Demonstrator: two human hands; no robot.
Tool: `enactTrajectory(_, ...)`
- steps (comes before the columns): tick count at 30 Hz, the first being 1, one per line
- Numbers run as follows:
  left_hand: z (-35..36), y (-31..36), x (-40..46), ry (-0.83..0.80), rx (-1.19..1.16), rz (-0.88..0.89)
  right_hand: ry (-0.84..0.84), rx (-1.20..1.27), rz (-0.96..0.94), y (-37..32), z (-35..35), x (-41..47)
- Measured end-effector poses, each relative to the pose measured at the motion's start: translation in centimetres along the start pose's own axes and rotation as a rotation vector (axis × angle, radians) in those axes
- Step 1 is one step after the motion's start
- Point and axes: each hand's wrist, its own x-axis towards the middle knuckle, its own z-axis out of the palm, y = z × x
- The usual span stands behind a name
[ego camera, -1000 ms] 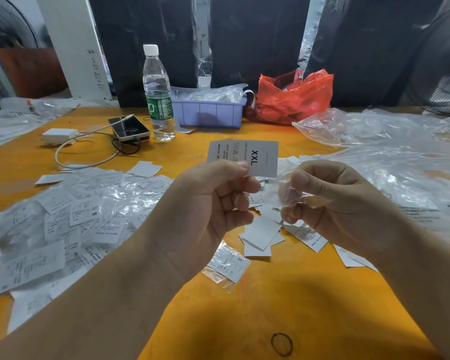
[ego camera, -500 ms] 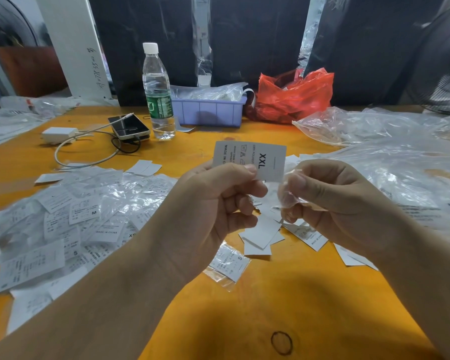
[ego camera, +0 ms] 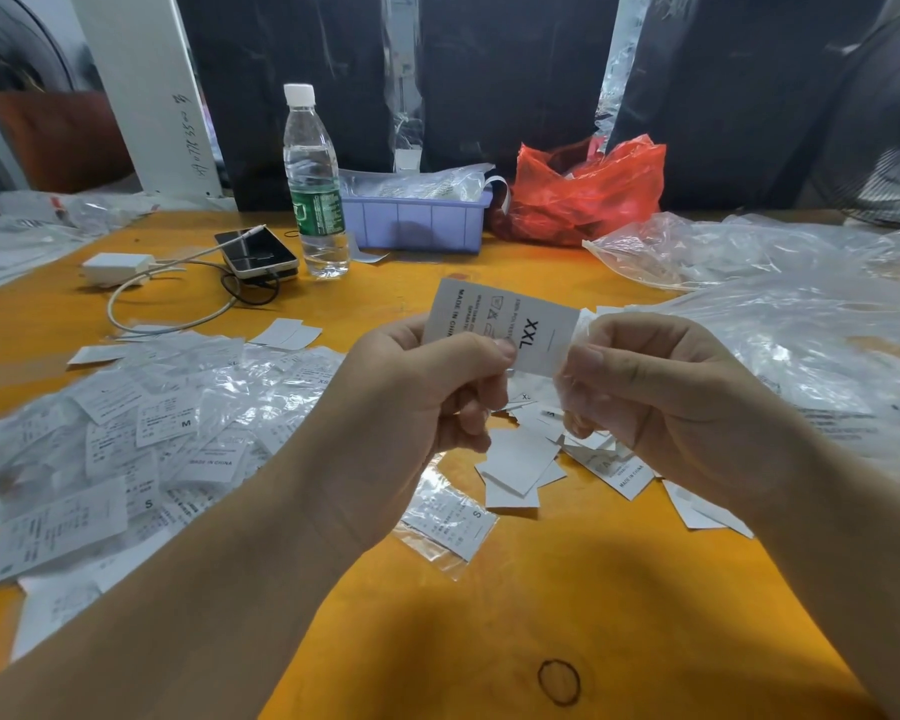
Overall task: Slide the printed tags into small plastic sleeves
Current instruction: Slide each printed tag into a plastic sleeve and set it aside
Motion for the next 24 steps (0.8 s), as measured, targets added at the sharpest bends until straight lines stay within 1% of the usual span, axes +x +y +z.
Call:
enactTrajectory(5, 0.26, 0.20, -0.18, 0.003, 0.135, 0.067, 0.025, -0.027, 0.002, -0.15, 0.24, -0.07)
enactTrajectory(8, 0.30, 0.26, -0.26, 0.003, 0.178, 0.084, 0.064, -0.043, 0.006, -0.22, 0.38, -0.05)
enactTrajectory(11, 0.32, 0.13, -0.36, 0.002, 0.170, 0.071, 0.078, -0.062, 0.004, -0.21, 0.48, -0.01)
enactTrajectory(15, 0.47, -0.06, -0.42, 0.006, 0.078, 0.048, 0.072, -0.091, -0.011, -0.11, 0.55, 0.00)
enactTrajectory(20, 0.59, -0.50, -0.44, 0.058, 0.120, 0.050, 0.044, -0.086, -0.037, 0.00, 0.63, -0.03)
enactTrajectory(24, 0.58, -0.47, -0.47, 0.064, 0.137, 0.055, 0.030, -0.058, -0.043, 0.09, 0.66, -0.08)
